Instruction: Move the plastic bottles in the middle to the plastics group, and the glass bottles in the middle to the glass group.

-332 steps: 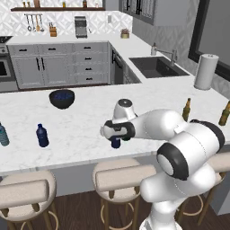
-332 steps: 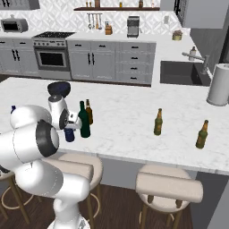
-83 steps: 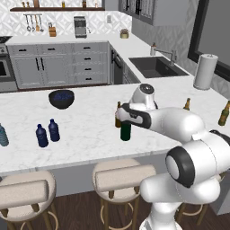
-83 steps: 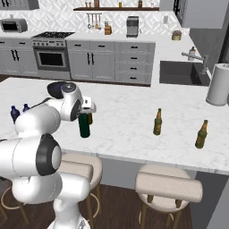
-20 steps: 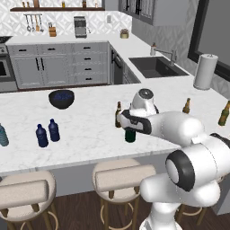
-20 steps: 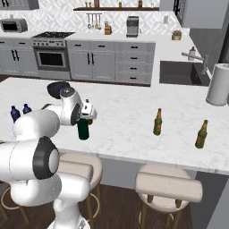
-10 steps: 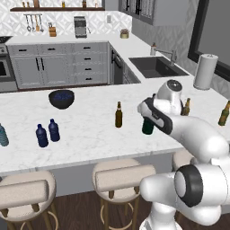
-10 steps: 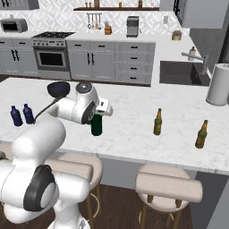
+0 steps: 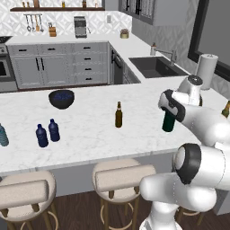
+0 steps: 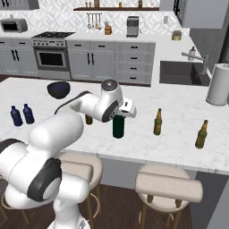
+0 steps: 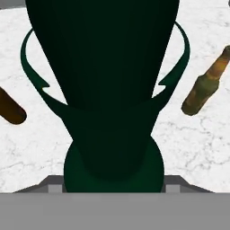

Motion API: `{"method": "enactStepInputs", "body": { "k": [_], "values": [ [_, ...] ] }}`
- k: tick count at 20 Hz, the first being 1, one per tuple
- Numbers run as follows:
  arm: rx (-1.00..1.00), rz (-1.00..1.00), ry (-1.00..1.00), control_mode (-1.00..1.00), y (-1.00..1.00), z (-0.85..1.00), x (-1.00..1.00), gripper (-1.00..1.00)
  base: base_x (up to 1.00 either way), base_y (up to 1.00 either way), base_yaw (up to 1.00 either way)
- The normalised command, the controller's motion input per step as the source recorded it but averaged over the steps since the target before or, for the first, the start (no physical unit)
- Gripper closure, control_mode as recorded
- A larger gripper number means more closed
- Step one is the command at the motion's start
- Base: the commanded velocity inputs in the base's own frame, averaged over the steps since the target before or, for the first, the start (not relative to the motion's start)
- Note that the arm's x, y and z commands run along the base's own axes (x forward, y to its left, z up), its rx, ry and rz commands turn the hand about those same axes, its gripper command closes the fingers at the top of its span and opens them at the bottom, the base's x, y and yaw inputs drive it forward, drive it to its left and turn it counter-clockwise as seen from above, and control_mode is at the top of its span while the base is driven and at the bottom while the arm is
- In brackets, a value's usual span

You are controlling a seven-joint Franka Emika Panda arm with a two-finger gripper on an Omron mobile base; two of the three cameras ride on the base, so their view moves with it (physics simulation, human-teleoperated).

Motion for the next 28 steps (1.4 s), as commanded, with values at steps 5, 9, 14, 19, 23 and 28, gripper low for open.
{"method": "enactStepInputs", "body": {
  "k": [5,9,14,19,23,28],
  "values": [
    [-0.09,-0.07,0.07,-1.0,-0.72,-0.07,0.23,1.0,0.0,0.0,0.0],
    [-0.05,-0.07,0.04,-1.0,-0.63,-0.07,0.12,1.0,0.0,0.0,0.0],
    [-0.01,-0.07,0.01,-1.0,-0.63,-0.1,0.11,1.0,0.0,0.0,0.0],
    [0.0,-0.04,0.0,-1.0,-0.43,-0.01,0.0,1.0,0.0,0.0,0.0],
    [0.0,0.0,-0.01,-1.0,-0.41,0.0,-0.14,1.0,0.0,0.0,0.0],
    [0.01,0.0,-0.05,-1.0,-0.46,-0.03,-0.2,1.0,0.0,0.0,0.0]
  ]
}}
